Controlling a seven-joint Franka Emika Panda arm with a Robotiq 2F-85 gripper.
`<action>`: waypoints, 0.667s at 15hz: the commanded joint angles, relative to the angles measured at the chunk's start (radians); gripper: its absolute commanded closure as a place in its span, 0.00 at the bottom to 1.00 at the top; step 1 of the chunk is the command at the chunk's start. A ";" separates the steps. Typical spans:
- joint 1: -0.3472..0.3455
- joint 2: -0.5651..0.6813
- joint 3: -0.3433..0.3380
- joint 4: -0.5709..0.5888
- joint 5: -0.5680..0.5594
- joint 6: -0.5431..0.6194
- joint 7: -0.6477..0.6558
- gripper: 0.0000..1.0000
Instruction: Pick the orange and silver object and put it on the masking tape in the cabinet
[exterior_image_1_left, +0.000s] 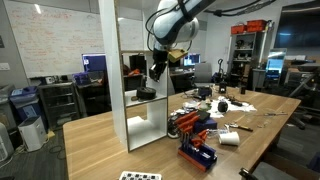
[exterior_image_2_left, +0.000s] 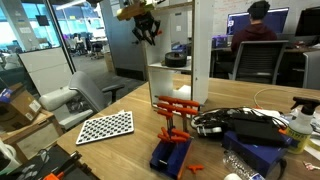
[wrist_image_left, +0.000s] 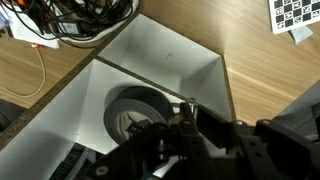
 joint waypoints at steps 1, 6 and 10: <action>-0.010 0.088 -0.023 0.087 -0.014 0.046 0.002 0.97; -0.025 0.195 -0.045 0.168 -0.024 0.074 0.010 0.97; -0.026 0.282 -0.054 0.255 -0.020 0.054 0.026 0.97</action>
